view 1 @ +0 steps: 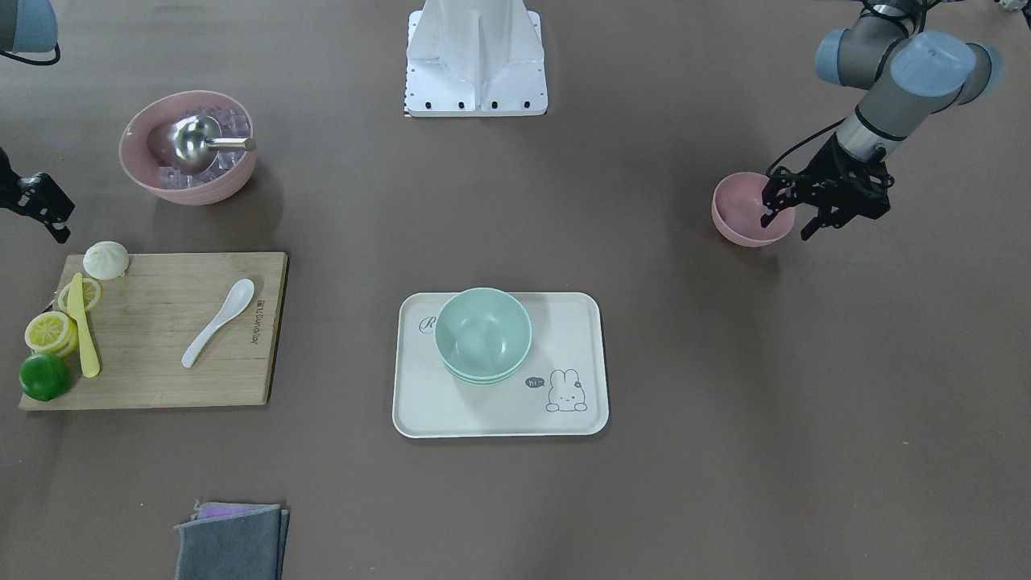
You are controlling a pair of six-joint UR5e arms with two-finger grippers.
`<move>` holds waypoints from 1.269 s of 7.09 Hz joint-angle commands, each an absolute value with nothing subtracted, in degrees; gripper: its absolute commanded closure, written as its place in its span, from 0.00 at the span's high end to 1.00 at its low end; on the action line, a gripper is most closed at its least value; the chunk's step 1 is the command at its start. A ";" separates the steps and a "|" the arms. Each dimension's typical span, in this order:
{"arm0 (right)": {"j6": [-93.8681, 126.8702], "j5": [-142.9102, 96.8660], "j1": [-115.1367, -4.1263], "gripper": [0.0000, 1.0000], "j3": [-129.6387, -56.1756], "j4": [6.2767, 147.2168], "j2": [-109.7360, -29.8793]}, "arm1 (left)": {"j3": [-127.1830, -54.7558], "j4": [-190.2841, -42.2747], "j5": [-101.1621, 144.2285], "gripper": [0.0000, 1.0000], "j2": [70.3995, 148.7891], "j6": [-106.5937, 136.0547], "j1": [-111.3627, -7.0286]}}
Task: Stack pink bowl on green and place spoon
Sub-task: 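Reach the left gripper down and grasp the rim of the pink bowl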
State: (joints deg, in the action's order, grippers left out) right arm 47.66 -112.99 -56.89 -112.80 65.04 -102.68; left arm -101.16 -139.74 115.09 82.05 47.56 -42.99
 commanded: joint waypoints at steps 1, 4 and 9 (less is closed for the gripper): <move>47.72 -112.94 -56.87 1.00 -112.76 64.95 -102.66 | -101.51 -140.18 114.96 0.00 82.26 47.29 -42.80; 47.64 -112.42 -56.87 1.00 -112.76 64.95 -102.66 | -102.30 -140.54 117.84 0.00 83.66 47.29 -43.59; 47.72 -112.41 -56.87 1.00 -111.88 64.95 -102.31 | -101.96 -112.20 118.92 0.00 110.78 50.17 -46.85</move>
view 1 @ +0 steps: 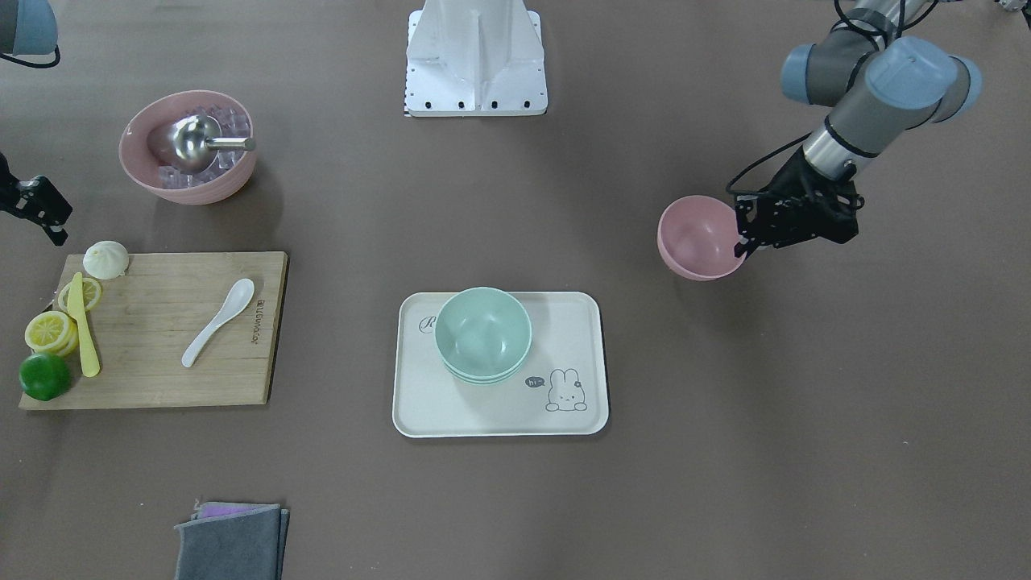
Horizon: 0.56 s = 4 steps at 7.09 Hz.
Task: Stack pink bowl on green and place spoon
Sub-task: 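Carry the pink bowl with the left gripper over the green bowl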
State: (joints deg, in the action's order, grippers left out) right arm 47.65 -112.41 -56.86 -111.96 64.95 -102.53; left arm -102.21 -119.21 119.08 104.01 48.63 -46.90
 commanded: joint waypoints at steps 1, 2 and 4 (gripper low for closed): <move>47.72 -112.41 -56.87 1.00 -111.88 64.95 -102.30 | -101.17 -108.67 118.65 0.00 115.62 55.06 -46.58; 47.72 -112.41 -56.87 1.00 -111.88 64.95 -102.30 | -97.94 -107.42 117.09 0.00 120.62 56.15 -46.41; 47.72 -112.41 -56.87 1.00 -111.88 64.95 -102.13 | -86.89 -107.58 113.31 0.00 132.13 61.33 -44.04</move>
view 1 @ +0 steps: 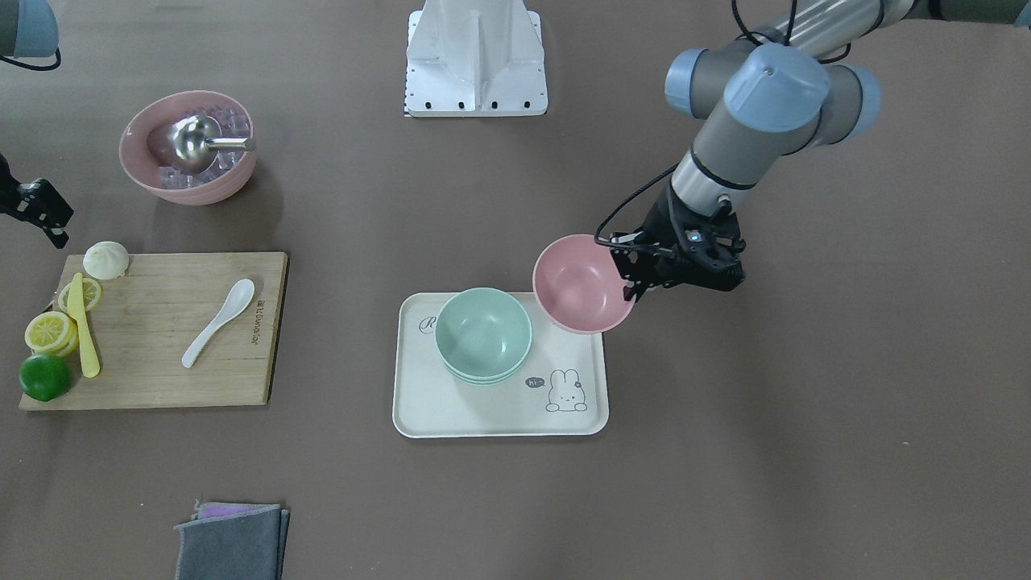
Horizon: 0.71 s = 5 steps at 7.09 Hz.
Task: Stack pink bowl on green and place spoon
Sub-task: 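Carry the pink bowl with the left gripper over the green bowl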
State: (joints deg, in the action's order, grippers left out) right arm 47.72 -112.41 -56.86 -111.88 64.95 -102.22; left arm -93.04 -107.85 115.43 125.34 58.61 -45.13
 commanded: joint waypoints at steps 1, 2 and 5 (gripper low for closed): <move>47.72 -112.41 -56.87 1.00 -111.88 64.95 -102.13 | -83.27 -107.93 113.20 0.00 135.41 62.91 -43.16; 47.72 -112.41 -56.87 1.00 -111.80 64.95 -101.69 | -80.97 -108.02 113.03 0.00 137.35 63.45 -43.07; 47.72 -112.41 -56.87 1.00 -110.57 64.95 -100.46 | -80.77 -108.28 110.21 0.00 137.55 64.50 -40.35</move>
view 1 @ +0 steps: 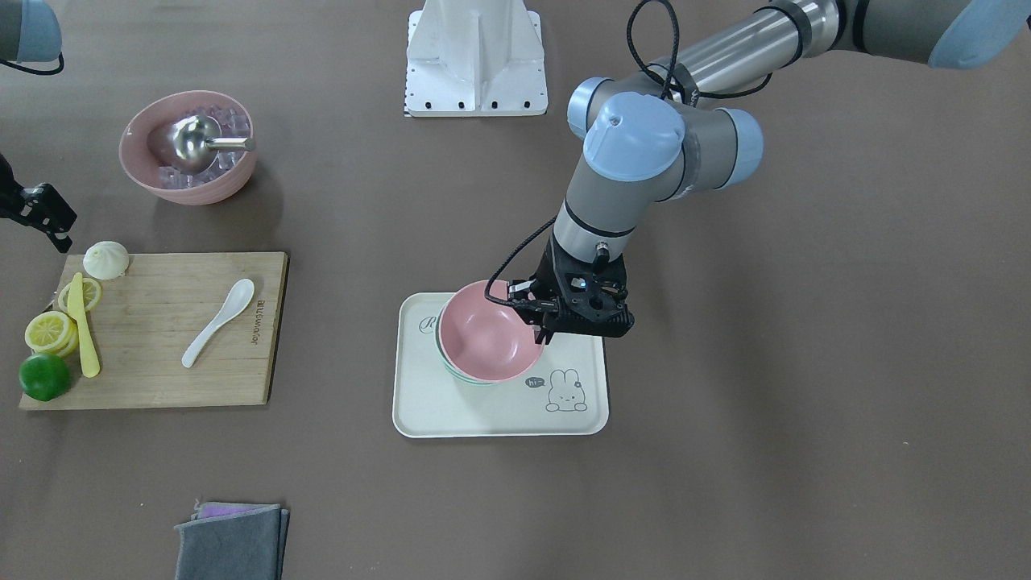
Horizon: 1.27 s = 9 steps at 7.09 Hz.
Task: Stack pink bowl on green and place spoon
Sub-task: 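Carry the pink bowl with the left gripper over the green bowl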
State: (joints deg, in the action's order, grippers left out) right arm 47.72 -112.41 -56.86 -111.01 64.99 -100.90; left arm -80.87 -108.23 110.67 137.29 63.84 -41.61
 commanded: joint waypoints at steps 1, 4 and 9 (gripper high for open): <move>47.72 -112.41 -56.87 1.00 -110.39 65.04 -100.20 | -80.68 -108.28 110.13 0.00 137.55 64.86 -39.73; 47.72 -112.41 -56.87 1.00 -110.04 64.95 -99.76 | -80.33 -108.46 106.88 0.00 137.29 64.95 -38.06; 47.72 -112.41 -56.87 1.00 -109.69 64.95 -99.32 | -79.19 -109.77 105.13 0.00 137.20 64.78 -38.14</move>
